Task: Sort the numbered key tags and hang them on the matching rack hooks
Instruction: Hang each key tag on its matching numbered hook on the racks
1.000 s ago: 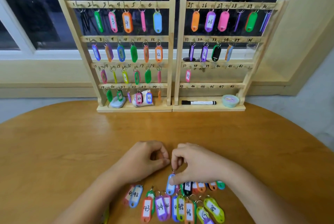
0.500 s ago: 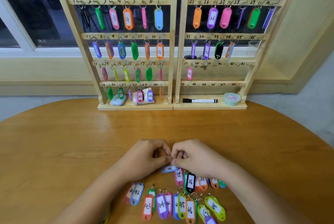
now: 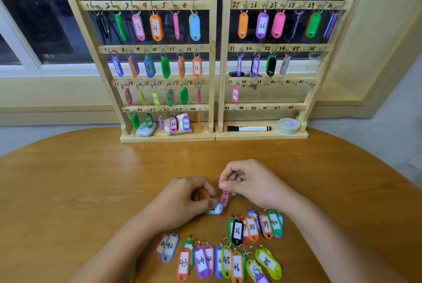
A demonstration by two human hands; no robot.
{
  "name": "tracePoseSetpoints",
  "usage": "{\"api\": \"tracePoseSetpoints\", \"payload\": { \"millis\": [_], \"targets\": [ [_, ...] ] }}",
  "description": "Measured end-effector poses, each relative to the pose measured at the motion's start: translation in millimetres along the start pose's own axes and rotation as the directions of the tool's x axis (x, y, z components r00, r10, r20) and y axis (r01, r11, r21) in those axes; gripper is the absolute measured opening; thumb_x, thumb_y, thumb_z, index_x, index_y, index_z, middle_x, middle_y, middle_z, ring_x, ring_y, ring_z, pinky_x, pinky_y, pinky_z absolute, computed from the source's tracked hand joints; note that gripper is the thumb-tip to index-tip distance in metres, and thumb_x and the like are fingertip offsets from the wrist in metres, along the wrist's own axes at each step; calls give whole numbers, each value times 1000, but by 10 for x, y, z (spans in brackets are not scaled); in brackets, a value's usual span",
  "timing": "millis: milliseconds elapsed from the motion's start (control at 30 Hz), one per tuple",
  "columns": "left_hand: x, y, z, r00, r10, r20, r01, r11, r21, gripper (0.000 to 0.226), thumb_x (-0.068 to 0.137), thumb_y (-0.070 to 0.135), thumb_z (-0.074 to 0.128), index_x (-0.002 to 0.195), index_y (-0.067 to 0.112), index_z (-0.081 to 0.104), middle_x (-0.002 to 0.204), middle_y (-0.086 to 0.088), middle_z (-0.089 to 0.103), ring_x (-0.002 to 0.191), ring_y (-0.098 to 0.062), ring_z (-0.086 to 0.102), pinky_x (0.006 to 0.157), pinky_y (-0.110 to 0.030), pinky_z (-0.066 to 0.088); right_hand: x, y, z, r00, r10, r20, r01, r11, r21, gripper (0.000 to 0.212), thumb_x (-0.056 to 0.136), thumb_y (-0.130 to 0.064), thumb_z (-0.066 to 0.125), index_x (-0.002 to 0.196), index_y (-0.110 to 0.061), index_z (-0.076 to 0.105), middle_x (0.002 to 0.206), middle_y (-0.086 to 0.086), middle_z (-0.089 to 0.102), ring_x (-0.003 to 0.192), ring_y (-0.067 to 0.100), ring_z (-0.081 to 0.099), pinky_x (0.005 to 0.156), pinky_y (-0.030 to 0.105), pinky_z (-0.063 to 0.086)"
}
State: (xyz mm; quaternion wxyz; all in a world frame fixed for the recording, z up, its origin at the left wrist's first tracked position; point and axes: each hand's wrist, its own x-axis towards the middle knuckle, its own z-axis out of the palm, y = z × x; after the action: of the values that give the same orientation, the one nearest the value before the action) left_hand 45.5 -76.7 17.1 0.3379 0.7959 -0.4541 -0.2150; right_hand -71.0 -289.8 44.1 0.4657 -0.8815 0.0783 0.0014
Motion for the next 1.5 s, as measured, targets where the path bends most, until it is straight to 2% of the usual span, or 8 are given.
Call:
{"api": "tracePoseSetpoints", "payload": {
  "millis": [200,533,667,800,900,1033,1233,1500],
  "targets": [
    [58,43,-22,997,30,72,-36,996,78,34,85,53,86,114,43,72,104,22,70,91,-4,65,74,-16,51,-9,2,-139,999,6,-32,-5,999,32,4,96,-23,79,95,-26,77,88,-2,77,83,16,74,85,40,63],
    [159,159,-17,973,55,226,-102,974,202,29,83,47,89,109,41,76,101,22,66,93,3,59,76,-11,44,-52,-5,-394,997,0,-78,2,1000,25,14,95,-14,80,103,-25,77,95,-1,78,92,12,75,90,36,62],
    [219,211,8,964,41,264,-99,972,212,15,88,39,85,99,36,76,101,21,70,96,0,62,86,-22,52,-55,-4,-435,995,6,-96,-5,1000,18,16,95,-13,80,102,-27,76,95,-3,79,92,9,75,92,39,62],
    [294,256,-125,972,25,235,-64,985,160,9,90,35,86,96,33,79,95,18,78,93,-5,70,86,-30,58,-57,-42,-544,984,2,-177,5,999,40,15,94,-12,81,102,-24,77,92,-1,79,88,12,76,92,41,62],
    [402,342,-300,989,66,136,-89,980,176,7,90,34,86,92,33,79,90,21,78,88,-5,71,80,-24,56,-53,-103,-700,962,-9,-274,23,999,49,15,93,-11,81,100,-24,77,89,-3,80,88,17,77,92,43,62],
    [658,556,-532,990,123,75,-133,979,157,9,91,22,85,91,28,78,87,20,78,84,-3,71,75,-20,53,0,-187,-1010,904,-58,-423,70,997,13,18,91,-11,83,94,-27,76,83,-6,79,84,17,76,82,35,59],
    [1169,1082,-797,973,221,-64,-208,963,170,8,93,28,83,89,29,76,84,10,77,78,-6,70,77,-33,59,124,-359,-1654,750,-105,-653,118,993,-24,16,87,-9,86,93,-21,77,82,-4,80,81,17,78,87,39,61],
    [1776,1757,-937,919,336,-208,-294,933,208,13,96,31,81,89,24,72,76,10,69,63,5,55,58,-14,40,325,-450,-2387,563,-171,-808,97,985,-141,17,88,-16,82,86,-31,74,74,-13,77,74,4,75,85,32,61]
  ]
}}
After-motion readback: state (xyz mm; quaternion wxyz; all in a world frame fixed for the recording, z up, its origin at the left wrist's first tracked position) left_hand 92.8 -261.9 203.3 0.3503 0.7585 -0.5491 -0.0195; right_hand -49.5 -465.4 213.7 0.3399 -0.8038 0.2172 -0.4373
